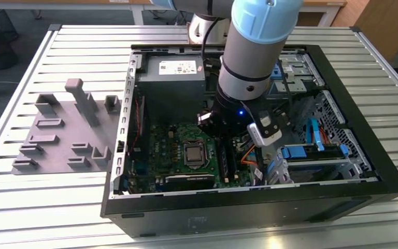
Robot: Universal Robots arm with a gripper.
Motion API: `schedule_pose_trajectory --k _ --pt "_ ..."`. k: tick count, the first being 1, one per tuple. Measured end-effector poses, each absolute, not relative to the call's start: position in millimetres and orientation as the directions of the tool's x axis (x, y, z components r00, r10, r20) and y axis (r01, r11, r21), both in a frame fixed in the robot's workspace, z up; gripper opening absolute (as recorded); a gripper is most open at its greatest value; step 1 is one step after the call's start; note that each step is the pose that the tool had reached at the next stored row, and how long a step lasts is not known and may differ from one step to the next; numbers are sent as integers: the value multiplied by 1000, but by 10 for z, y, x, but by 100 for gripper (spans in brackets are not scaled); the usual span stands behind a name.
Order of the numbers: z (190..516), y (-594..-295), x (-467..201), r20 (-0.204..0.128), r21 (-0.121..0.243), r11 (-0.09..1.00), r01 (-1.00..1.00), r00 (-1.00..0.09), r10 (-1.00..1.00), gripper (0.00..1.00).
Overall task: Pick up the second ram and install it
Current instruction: 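Press down the second ram until it locks into place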
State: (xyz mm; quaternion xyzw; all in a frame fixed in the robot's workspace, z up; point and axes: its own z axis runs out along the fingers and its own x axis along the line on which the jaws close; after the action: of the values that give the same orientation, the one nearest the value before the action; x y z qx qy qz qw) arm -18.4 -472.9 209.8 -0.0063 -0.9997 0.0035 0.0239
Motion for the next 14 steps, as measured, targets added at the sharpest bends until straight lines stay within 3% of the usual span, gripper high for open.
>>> schedule_pose_trajectory --k 14 --pt "2070 -4729 -184 48 -7 1000 12 -999 13 14"
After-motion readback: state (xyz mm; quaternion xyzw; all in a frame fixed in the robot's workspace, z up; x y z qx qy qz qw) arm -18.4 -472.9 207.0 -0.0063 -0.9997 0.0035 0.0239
